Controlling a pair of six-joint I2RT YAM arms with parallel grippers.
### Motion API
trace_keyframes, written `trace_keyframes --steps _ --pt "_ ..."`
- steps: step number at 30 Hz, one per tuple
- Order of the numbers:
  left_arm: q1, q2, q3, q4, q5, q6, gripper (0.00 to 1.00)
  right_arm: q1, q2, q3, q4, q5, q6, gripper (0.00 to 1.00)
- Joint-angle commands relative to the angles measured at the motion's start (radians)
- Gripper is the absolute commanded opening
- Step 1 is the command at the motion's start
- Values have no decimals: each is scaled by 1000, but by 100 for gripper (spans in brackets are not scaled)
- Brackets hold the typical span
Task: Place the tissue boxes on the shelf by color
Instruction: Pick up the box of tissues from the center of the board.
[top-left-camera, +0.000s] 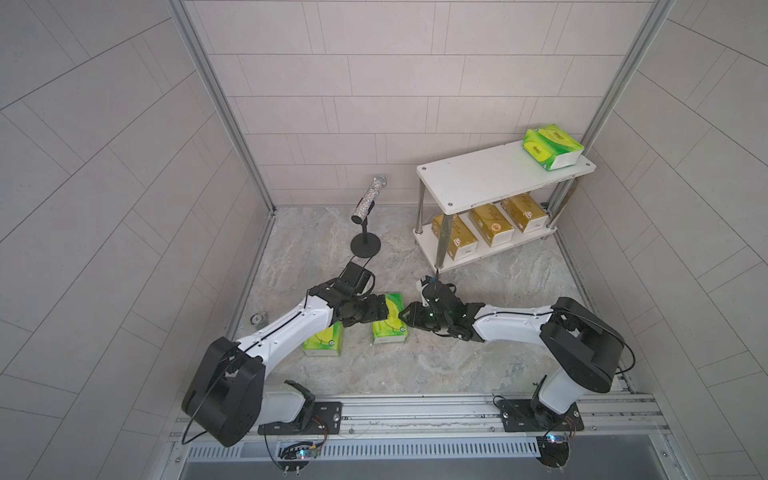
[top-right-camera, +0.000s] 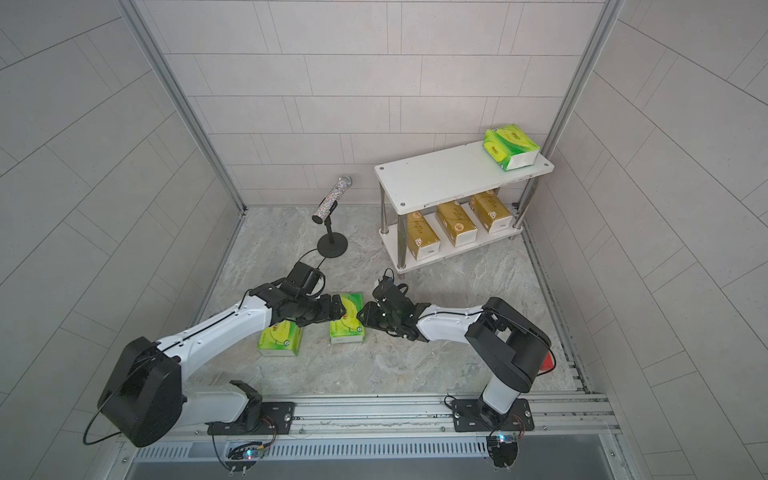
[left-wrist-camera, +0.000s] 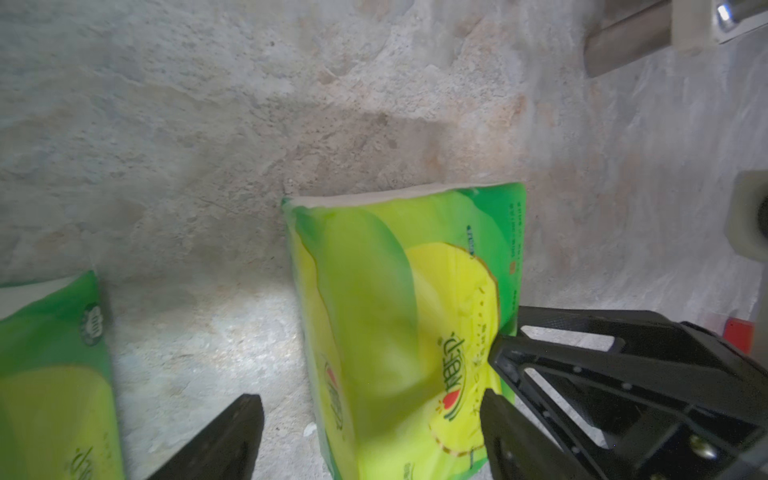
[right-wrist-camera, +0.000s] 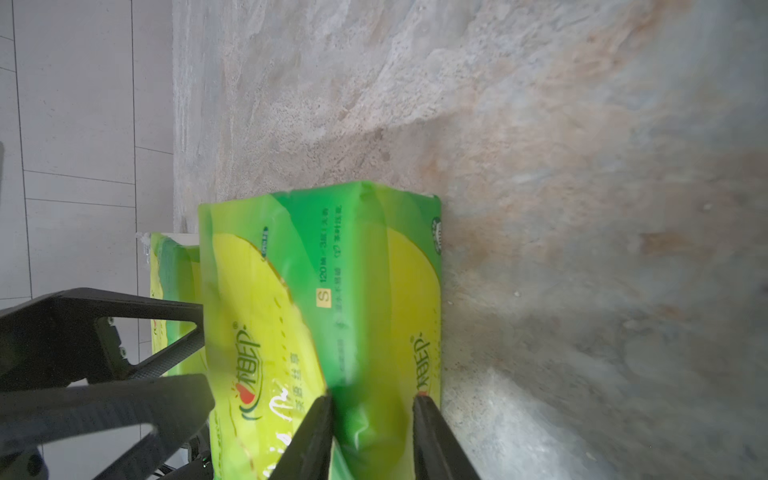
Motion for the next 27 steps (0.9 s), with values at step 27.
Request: trace_keyframes --steps 27 --pt "11 136 -101 342 128 -92 82 -54 -1 -22 -182 -4 -121 34"
